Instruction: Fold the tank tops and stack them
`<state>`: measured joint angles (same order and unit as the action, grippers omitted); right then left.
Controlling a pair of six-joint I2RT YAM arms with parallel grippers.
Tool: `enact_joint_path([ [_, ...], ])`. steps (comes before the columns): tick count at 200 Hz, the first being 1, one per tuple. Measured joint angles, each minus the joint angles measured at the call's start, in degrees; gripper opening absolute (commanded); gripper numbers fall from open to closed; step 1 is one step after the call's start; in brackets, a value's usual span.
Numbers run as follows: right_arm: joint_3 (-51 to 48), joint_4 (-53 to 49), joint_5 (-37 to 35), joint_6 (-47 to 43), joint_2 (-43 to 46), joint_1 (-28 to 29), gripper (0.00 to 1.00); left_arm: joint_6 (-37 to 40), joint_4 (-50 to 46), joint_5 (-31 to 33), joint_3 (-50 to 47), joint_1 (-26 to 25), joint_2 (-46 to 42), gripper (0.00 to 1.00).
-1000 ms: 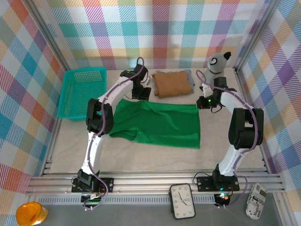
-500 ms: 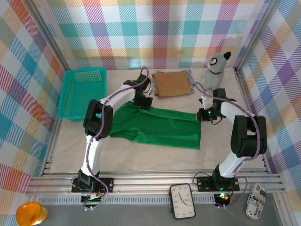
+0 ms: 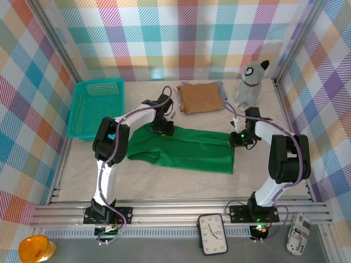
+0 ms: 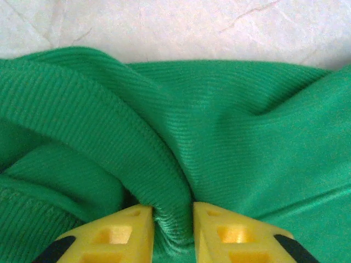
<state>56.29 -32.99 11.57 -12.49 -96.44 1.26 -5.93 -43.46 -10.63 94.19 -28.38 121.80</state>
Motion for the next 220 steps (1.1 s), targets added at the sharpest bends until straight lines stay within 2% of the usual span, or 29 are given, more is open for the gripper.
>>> enact_joint_path([
  [14, 0.0, -1.4, -1.9, 0.0, 0.2, 0.5, 0.33, 1.2, -0.4, 0.1, 0.0, 0.0, -1.1, 0.33],
  [51, 0.0, -4.1, -5.1, -0.5, 1.4, 1.7, 0.39, 2.9, -3.1, 1.5, 0.1, 0.4, -4.1, 0.39],
  [79, 0.1, -4.6, -3.7, -0.4, 6.8, 1.7, 0.43, 3.2, -5.2, 3.7, 2.9, 2.1, -4.7, 0.4],
  [105, 1.0, -2.1, -0.5, 0.0, 10.4, 2.5, 0.46, 2.5, -6.2, 7.8, 9.0, 5.9, -3.4, 0.4],
  [143, 4.3, 2.1, 0.9, -0.1, 3.5, 5.9, 0.45, 2.3, -5.9, 13.4, 15.9, 9.4, 3.0, 0.4],
  [183, 7.0, 2.6, -0.3, -1.2, -3.3, 7.4, 0.44, 2.4, -9.7, 19.3, 26.3, 9.6, 13.0, 0.37],
  [220, 7.2, 1.2, -3.7, -3.3, -4.7, 7.4, 0.44, 2.8, -13.7, 25.2, 29.5, 9.8, 16.0, 0.33],
])
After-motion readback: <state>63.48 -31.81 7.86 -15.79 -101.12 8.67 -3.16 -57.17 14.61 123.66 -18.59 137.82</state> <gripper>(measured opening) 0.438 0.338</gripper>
